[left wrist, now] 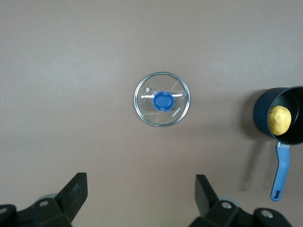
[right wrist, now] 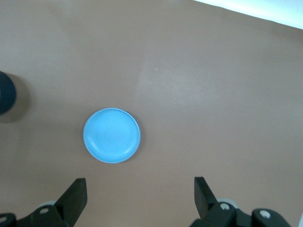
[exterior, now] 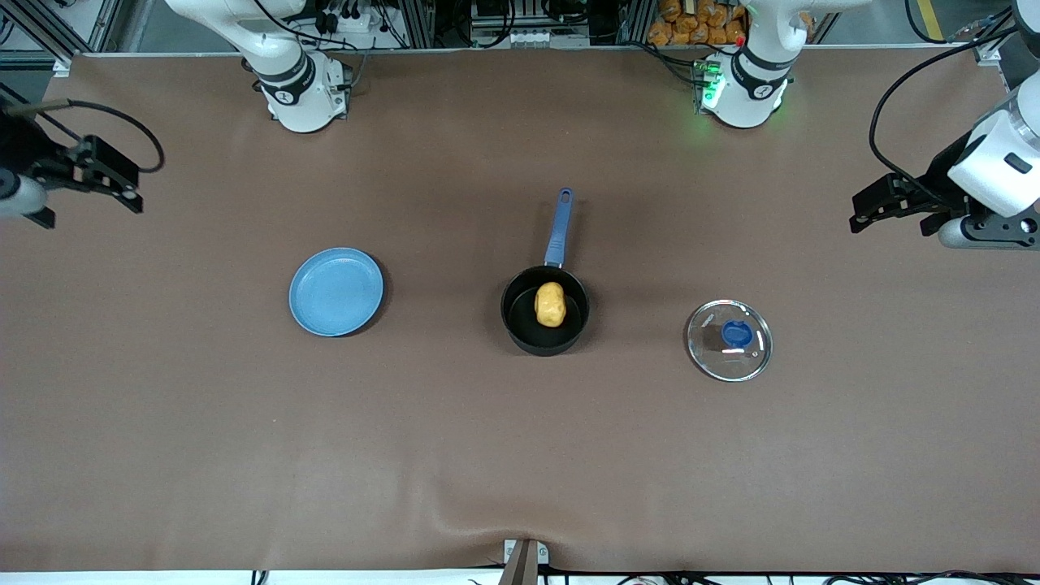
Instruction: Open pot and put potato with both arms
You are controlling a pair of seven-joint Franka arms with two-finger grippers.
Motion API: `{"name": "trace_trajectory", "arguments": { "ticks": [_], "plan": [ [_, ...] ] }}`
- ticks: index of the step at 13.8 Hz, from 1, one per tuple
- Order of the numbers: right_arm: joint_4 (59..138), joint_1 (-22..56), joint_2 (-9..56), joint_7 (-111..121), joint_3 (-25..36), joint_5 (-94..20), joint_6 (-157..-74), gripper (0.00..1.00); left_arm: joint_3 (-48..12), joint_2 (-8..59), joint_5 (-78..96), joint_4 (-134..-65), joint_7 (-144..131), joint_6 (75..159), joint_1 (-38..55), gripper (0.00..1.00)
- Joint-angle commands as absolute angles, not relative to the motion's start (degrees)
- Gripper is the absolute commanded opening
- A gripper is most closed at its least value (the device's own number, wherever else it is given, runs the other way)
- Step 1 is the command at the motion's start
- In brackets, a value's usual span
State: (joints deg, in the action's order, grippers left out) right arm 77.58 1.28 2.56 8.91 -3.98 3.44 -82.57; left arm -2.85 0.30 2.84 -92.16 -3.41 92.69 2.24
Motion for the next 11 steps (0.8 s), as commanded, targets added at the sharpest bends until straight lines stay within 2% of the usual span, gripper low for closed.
{"name": "trace_trajectory", "arguments": {
  "ticks": [1,3,6,11],
  "plan": [
    [91.2,1.2,-6.1,10.5,-3.3,3.8,-87.6,1.0,-3.1,-0.3,1.5,-92.4,-2.5,93.1,2.0,1.0],
    [91.0,1.1,-5.9,11.2,-3.3,3.8,-87.0,1.0,-3.1,-0.2,1.5,-92.4,-2.5,93.1,1.8,1.0],
    [85.6,0.1,-3.3,12.2,-3.5,3.7,-86.9,1.0,-3.1,-0.2,1.5,-92.4,-2.5,93.1,1.8,1.0],
    [85.5,-0.4,-2.9,12.9,-3.5,1.7,-86.6,1.0,-3.1,-0.1,1.5,-92.4,-2.5,93.1,1.7,1.0]
  ]
}}
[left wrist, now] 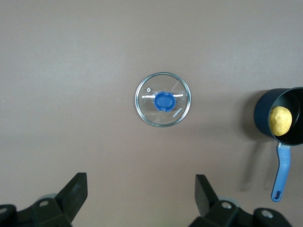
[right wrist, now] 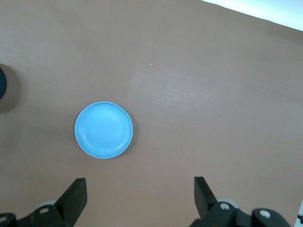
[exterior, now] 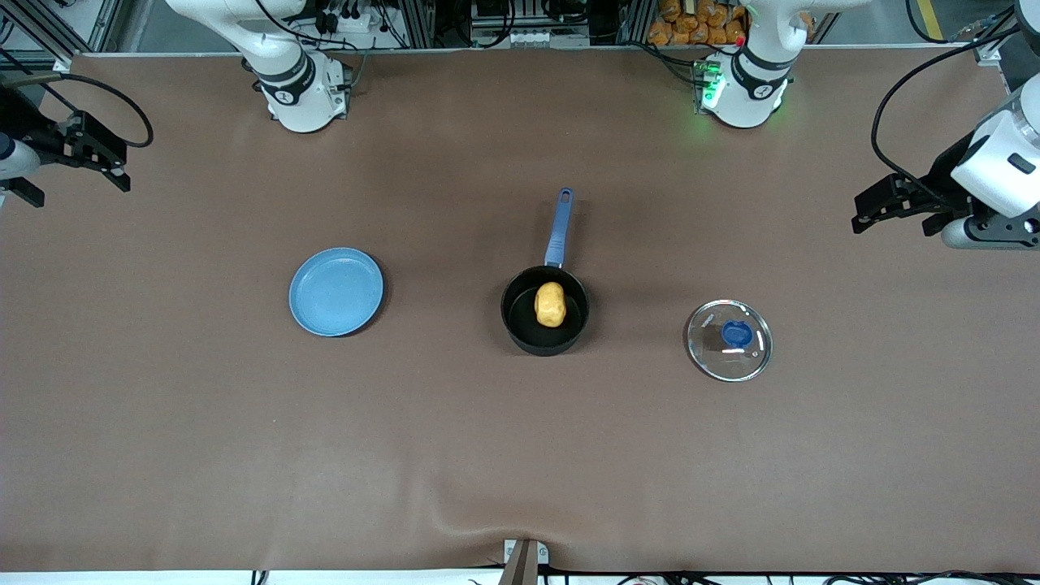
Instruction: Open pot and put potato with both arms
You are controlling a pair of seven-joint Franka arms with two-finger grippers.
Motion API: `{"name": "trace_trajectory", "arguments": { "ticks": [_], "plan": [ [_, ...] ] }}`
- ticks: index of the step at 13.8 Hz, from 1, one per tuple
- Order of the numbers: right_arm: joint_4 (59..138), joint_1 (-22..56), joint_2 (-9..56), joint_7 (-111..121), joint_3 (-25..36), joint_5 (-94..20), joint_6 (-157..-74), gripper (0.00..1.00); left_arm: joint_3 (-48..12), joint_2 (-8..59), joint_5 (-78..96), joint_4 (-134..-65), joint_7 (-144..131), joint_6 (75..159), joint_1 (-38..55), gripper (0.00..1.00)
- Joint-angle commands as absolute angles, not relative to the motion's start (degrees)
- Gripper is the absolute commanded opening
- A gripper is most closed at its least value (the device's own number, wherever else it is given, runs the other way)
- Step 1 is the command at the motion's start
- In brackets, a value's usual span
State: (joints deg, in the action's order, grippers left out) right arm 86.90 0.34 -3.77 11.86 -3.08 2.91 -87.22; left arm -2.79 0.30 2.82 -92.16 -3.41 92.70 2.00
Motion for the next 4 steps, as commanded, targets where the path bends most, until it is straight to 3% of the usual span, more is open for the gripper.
{"name": "trace_trajectory", "arguments": {
  "ticks": [1,4],
  "plan": [
    [85.5,-0.2,-2.9,12.8,-3.5,1.7,-86.5,1.0,-3.1,-0.1,1.5,-92.4,-2.5,93.1,1.7,1.0],
    [85.6,0.2,-2.9,12.8,-3.5,1.7,-86.5,1.0,-3.1,-0.1,1.5,-92.4,-2.5,93.1,1.7,1.0]
  ]
}}
